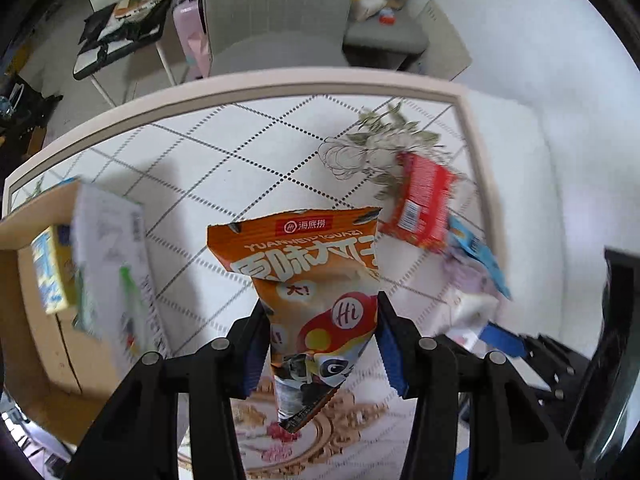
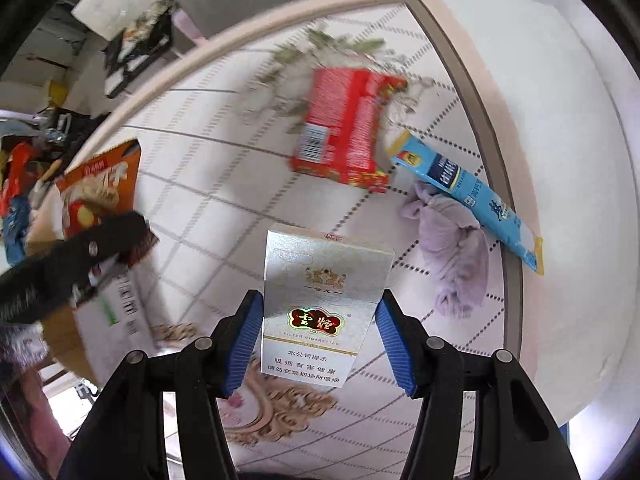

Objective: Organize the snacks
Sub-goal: 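Grasp the white cigarette pack with the right tool while the left tool grasps the orange panda snack bag, then lower the cigarette pack and panda bag into the box and release both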

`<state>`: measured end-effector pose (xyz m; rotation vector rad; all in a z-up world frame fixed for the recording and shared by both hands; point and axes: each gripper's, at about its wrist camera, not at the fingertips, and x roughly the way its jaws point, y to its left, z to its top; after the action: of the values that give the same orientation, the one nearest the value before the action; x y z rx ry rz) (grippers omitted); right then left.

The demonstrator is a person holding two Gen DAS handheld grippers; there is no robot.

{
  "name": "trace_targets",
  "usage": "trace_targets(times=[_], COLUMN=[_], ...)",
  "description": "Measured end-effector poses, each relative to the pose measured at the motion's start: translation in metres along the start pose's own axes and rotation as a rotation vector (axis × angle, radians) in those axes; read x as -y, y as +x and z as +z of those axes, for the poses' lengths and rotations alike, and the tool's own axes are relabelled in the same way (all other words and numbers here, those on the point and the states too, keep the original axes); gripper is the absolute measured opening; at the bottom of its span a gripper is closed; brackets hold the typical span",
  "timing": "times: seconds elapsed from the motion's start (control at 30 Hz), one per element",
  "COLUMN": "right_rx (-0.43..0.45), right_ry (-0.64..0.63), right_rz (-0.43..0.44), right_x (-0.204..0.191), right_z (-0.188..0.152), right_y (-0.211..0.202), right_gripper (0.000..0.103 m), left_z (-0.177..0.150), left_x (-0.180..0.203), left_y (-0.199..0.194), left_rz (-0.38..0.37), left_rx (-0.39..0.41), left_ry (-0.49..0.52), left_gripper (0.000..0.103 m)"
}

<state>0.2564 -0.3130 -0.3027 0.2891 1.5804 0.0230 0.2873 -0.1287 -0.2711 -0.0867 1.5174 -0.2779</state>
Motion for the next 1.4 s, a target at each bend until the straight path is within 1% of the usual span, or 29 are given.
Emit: trace_targets(times=[0.03, 0.1, 0.2, 0.27, 0.33, 0.37, 0.47, 0.53, 0.63, 0.67, 0.7, 0.8, 0.87, 0.97, 1.07, 1.2, 1.3, 1.4], right_rx=[0.015, 0.042, 0.08, 0.101, 0.115, 0.122, 0.129, 0.121, 0.087, 0.066, 0.05, 0.001, -0.034, -0.078, -0.112, -0.16, -0.185, -0.219], right_ry=[-0.01, -0.043, -0.083, -0.116, -0.151, -0.173, -0.225, -0.255, -0.283, -0.288, -0.292, -0.299, -0.301, -0.31, -0.332, -0.352, -0.357, -0.357], right_rz=[0.004, 0.012, 0.039, 0.068, 0.092, 0.101, 0.119, 0.13, 0.147, 0.151, 0.151, 0.141, 0.117, 0.08, 0.037, -0.018, -0.046, -0.05], right_x=[-0.007, -0.027, -0.061, -0.09, -0.12, -0.137, -0.186, -0.22, -0.268, -0.287, -0.298, -0.334, -0.355, -0.373, -0.387, -0.4, -0.407, -0.411], right_z=[-0.005, -0.012, -0.029, -0.039, -0.045, -0.05, -0.059, -0.064, -0.07, -0.07, -0.071, -0.071, -0.068, -0.066, -0.066, -0.068, -0.069, -0.069], right_y=[-0.009, -0.029, -0.06, -0.078, -0.09, -0.095, -0.102, -0.1, -0.083, -0.071, -0.063, -0.029, -0.001, 0.036, 0.064, 0.102, 0.121, 0.137], right_gripper=[0.06, 0.06, 0.06, 0.06, 0.06, 0.06, 0.06, 0.06, 0.06, 0.06, 0.06, 0.06, 0.06, 0.06, 0.06, 0.06, 0.06, 0.06], left_z=[0.0, -0.014, -0.029, -0.043, -0.048, -0.053, -0.063, -0.068, -0.073, -0.075, -0.076, -0.076, -0.073, -0.062, -0.05, -0.033, -0.022, -0.014], left_x=[-0.008, -0.016, -0.043, -0.062, -0.082, -0.099, -0.143, -0.172, -0.213, -0.233, -0.245, -0.288, -0.312, -0.347, -0.366, -0.38, -0.39, -0.396], left_y=[-0.009, -0.03, -0.061, -0.083, -0.099, -0.112, -0.137, -0.15, -0.158, -0.158, -0.156, -0.142, -0.129, -0.101, -0.077, -0.054, -0.04, -0.034], left_rz=[-0.012, -0.04, -0.076, -0.078, -0.076, -0.075, -0.048, -0.028, 0.008, 0.025, 0.037, 0.073, 0.079, 0.086, 0.094, 0.106, 0.108, 0.115], left_rx=[0.013, 0.039, 0.073, 0.1, 0.12, 0.136, 0.173, 0.19, 0.2, 0.196, 0.191, 0.155, 0.116, 0.049, 0.009, -0.032, -0.062, -0.076], left_ry=[-0.006, -0.01, -0.024, -0.025, -0.035, -0.046, -0.073, -0.093, -0.128, -0.143, -0.155, -0.181, -0.192, -0.204, -0.204, -0.196, -0.194, -0.205], left_gripper=[0.045, 0.045, 0.045, 0.045, 0.045, 0.045, 0.045, 0.045, 0.045, 0.045, 0.045, 0.045, 0.046, 0.046, 0.046, 0.046, 0.046, 0.048])
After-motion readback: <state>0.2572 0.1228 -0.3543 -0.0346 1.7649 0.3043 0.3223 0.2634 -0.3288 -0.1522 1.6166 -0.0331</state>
